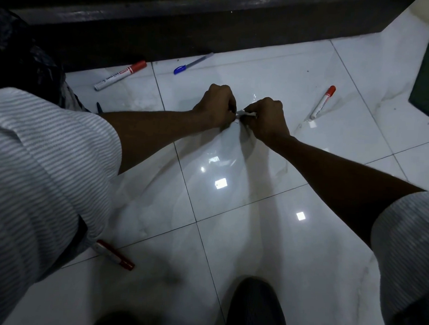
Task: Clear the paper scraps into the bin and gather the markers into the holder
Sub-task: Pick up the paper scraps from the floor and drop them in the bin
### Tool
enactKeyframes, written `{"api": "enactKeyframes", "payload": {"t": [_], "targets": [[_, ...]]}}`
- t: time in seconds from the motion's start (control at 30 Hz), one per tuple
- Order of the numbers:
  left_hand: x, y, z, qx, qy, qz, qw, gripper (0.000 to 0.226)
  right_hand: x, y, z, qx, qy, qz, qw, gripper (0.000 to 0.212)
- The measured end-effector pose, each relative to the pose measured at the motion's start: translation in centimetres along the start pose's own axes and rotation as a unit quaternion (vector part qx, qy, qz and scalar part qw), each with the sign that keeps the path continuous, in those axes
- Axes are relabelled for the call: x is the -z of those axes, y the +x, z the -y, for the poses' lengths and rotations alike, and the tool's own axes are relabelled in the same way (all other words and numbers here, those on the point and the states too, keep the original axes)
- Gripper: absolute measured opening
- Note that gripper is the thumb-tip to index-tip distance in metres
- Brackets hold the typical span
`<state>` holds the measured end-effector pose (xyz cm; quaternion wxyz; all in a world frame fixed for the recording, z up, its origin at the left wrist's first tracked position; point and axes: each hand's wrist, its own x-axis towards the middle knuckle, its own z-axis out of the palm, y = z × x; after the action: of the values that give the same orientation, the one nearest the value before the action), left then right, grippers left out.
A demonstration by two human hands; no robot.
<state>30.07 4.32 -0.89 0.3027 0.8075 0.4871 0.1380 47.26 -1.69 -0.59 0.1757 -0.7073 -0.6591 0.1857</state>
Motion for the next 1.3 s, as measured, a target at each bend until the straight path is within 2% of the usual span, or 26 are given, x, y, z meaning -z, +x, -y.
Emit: {"api": "enactKeyframes", "payload": {"t": [0.07,0.17,0.2,0.33,0.43,0.57,0.7,0.8,0.93,1.13,1.2,1.3], "targets": [[0.4,-0.3,0.3,-0.015,-0.001,0.015,1.0,0.029,0.4,-0.4,0.0,-0.018,0.019,-0.011,1.0,0.035],[0.6,-1.1,0.6,-0.047,0.049,0.039,0.997,0.058,1.4,-0.7,-0.3,-0.035,0.032,-0.025,0.999,0.023],[0.6,-1.4,0.7,-0.057,0.064,0.036,0.996,0.058,1.6,-0.8,-0.6,-0.041,0.029,-0.029,0.998,0.023],[0.2,-1.7,0.6,-0.061,0.062,0.005,0.996,0.024,2.2,-1.4,-1.5,-0.074,0.043,-0.035,0.996,0.024],[0.1,-1.8,0.5,-0.054,0.046,-0.008,0.997,0.015,2.4,-2.0,-1.4,-0.082,0.067,-0.033,0.994,0.018],[-0.1,-1.7,0.7,-0.03,0.012,-0.011,0.999,0.013,2.6,-2.2,-1.2,-0.1,0.098,-0.034,0.99,0.014],[0.5,-1.9,0.6,0.033,-0.047,-0.017,0.998,0.015,2.9,-2.3,-1.0,-0.121,0.124,-0.038,0.984,0.013],[2.4,-1.9,0.2,0.089,-0.096,-0.009,0.991,0.019,3.5,-2.4,-0.3,-0.142,0.157,-0.052,0.976,0.018],[6.1,-1.4,-1.2,0.113,-0.126,-0.028,0.985,0.026,4.8,-2.5,1.7,-0.153,0.195,-0.069,0.966,0.023],[12.1,-3.3,-3.1,0.127,-0.096,-0.094,0.983,0.025,6.6,-1.5,8.2,-0.117,0.253,-0.074,0.957,0.047],[15.0,-4.4,-3.5,0.14,-0.08,-0.13,0.978,0.025,7.4,-0.8,11.4,-0.098,0.272,-0.07,0.955,0.046],[19.6,-6.2,-3.8,0.151,-0.072,-0.197,0.966,0.025,8.0,0.7,16.0,-0.036,0.285,-0.06,0.956,0.033]]}}
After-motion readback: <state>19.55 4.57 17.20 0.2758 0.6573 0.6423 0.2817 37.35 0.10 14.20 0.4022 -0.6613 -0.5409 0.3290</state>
